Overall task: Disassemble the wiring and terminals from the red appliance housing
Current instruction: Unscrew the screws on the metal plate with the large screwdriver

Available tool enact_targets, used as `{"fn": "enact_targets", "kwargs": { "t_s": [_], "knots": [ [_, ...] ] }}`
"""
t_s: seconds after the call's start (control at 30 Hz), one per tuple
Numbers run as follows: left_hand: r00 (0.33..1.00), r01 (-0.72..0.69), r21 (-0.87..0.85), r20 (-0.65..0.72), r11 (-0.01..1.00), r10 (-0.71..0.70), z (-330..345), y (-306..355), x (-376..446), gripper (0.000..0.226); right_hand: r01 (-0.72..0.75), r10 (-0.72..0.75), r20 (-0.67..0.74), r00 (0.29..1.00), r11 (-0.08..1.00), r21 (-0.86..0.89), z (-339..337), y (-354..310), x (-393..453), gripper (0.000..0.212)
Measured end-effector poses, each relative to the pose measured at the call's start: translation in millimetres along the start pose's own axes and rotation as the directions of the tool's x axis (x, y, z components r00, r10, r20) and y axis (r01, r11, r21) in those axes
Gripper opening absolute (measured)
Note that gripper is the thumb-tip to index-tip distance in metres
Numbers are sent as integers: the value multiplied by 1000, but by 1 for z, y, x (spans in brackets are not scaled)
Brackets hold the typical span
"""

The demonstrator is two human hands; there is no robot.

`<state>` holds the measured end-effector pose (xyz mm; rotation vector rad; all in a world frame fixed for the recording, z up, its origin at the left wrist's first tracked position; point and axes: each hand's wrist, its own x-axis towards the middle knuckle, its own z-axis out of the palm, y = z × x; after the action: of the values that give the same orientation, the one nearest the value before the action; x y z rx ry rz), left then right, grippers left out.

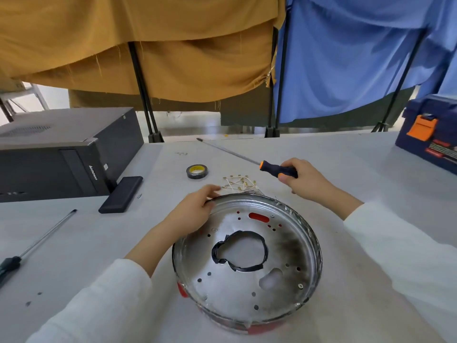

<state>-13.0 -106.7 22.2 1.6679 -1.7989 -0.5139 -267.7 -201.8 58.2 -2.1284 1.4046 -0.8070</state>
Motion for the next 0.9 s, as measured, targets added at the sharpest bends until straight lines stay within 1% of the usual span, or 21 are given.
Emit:
{"fn": "enact_targets", "kwargs": {
  "t_s": [0.03, 0.07, 0.1, 0.13, 0.17, 0.2, 0.23, 0.27, 0.33, 0.4, 0.43, 0.5, 0.53, 0.57, 0.6, 0.63, 0.67, 0.7, 0.77, 0.83, 0.9],
  "knots": [
    [992, -7, -28, -127, 1000, 3, -1, 4, -5, 28, 26, -26, -3, 1000, 999, -19, -4, -3, -7, 19],
    [959, -39, -39, -282, 998, 27, -3, 8, -10, 26, 47, -47, -5, 999, 998, -45, -8, -5, -12, 15],
    [902, -91, 5, -424, 996, 84, -7, 12, -15, 27, 61, -62, -2, 998, 995, -74, -13, -8, -18, 12],
    [841, -136, 107, -513, 985, 172, -12, 15, -19, 29, 73, -72, 8, 997, 992, -103, -17, -10, -23, 10],
    [795, -170, 232, -542, 958, 273, -17, 18, -23, 32, 85, -83, 26, 996, 988, -129, -21, -13, -28, 10],
    [776, -196, 344, -518, 918, 360, -22, 22, -24, 38, 101, -95, 47, 994, 983, -151, -25, -17, -33, 12],
    [791, -212, 429, -452, 878, 412, -26, 25, -25, 45, 119, -109, 67, 992, 979, -164, -28, -21, -37, 13],
    [829, -215, 489, -365, 845, 423, -28, 29, -26, 50, 138, -125, 84, 989, 975, -171, -30, -26, -41, 14],
    [911, -189, 593, -192, 783, 365, -29, 37, -26, 48, 176, -161, 95, 982, 970, -170, -34, -36, -48, 17],
    [951, -152, 622, -118, 768, 284, -28, 43, -27, 31, 204, -196, 69, 978, 969, -141, -38, -45, -53, 19],
    [965, -128, 594, -110, 794, 238, -29, 46, -28, 24, 210, -207, 42, 977, 972, -109, -42, -49, -56, 21],
    [973, -95, 505, -133, 858, 186, -30, 48, -33, 22, 190, -189, -51, 981, 981, 25, -50, -58, -61, 31],
    [971, -102, 427, -153, 898, 183, -29, 48, -35, 23, 175, -160, -105, 982, 972, 156, -54, -63, -63, 38],
    [968, -124, 314, -171, 941, 184, -28, 49, -38, 23, 168, -123, -147, 981, 925, 341, -56, -68, -64, 44],
    [965, -151, 188, -184, 971, 185, -27, 52, -40, 24, 166, -86, -170, 982, 821, 546, -56, -74, -65, 46],
    [963, -178, 72, -194, 981, 189, -25, 57, -41, 26, 162, -50, -176, 983, 688, 707, -55, -80, -64, 41],
    [962, -196, -29, -200, 980, 186, -23, 62, -41, 28, 155, -27, -171, 985, 573, 805, -52, -86, -63, 31],
    [965, -199, -113, -195, 974, 175, -19, 67, -40, 28, 146, -11, -164, 986, 513, 846, -47, -93, -61, 22],
    [974, -186, -203, -164, 961, 155, -13, 72, -39, 23, 150, -2, -176, 984, 528, 836, -38, -104, -60, 17],
    [984, -163, -174, -104, 971, 147, -10, 68, -40, 19, 175, -6, -214, 977, 599, 782, -31, -111, -59, 22],
    [991, -112, -100, -90, 989, 103, -11, 57, -41, 22, 193, -6, -244, 970, 630, 752, -29, -115, -58, 25]
  ]
}}
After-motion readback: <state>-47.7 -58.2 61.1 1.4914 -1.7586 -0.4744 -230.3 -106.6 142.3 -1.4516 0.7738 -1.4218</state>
